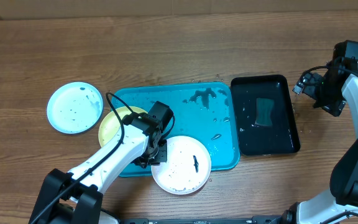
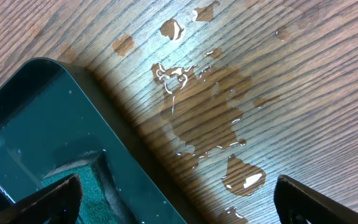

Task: Clean dirty plates on tray and stack at the side
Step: 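Slide the white plate toward the tray center with the left gripper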

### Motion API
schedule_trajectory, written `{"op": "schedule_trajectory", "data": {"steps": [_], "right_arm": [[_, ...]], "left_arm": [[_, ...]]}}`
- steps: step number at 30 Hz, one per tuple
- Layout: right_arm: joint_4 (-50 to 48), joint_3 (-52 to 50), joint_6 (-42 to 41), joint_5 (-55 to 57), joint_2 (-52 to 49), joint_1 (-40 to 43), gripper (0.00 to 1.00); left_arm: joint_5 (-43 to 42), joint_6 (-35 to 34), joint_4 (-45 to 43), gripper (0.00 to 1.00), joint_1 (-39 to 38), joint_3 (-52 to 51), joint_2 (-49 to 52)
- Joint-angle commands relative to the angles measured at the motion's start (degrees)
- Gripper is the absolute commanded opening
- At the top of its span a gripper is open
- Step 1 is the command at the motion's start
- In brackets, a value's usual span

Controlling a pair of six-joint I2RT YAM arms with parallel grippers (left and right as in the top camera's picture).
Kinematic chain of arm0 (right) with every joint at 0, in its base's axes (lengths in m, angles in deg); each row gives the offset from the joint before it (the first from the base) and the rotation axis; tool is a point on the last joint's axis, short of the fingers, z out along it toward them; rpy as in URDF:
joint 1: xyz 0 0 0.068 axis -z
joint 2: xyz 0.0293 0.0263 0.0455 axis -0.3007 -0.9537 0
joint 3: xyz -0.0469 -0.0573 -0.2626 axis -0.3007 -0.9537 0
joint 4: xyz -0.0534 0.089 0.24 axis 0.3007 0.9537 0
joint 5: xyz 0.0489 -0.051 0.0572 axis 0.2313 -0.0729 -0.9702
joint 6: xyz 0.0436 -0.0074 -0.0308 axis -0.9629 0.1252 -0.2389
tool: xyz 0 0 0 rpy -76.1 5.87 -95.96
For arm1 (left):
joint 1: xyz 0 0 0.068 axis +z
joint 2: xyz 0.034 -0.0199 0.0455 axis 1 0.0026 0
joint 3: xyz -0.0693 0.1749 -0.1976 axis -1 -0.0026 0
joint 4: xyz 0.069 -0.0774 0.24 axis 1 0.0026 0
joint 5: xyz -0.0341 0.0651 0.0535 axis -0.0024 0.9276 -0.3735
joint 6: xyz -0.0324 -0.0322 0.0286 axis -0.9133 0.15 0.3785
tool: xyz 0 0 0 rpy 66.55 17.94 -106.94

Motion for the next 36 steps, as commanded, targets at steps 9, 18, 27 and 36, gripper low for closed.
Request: {"op": "schedule_trajectory", "data": {"steps": [9, 18, 27, 36], "right_arm": [[-0.2, 0.9, -0.2, -0.3, 0.4, -0.2, 1.00], [-0.2, 0.9, -0.2, -0.3, 0.4, -0.2, 1.00], [-0.2, 0.9, -0.2, -0.3, 0.4, -0.2, 1.00], [-0.2, 0.9, -0.2, -0.3, 0.4, -0.2, 1.00]], "left_arm": [[0.1, -1.2, -1.3, 0.17, 0.0, -0.9, 2.3], [0.0, -1.2, -1.6, 0.18, 0.0, -1.5, 2.3], [-3.7, -1.1, -3.3, 0.04, 0.0, -2.5, 2.3], [-7.2, -2.6, -6.2, 0.05, 0.0, 3.4, 2.3]]}}
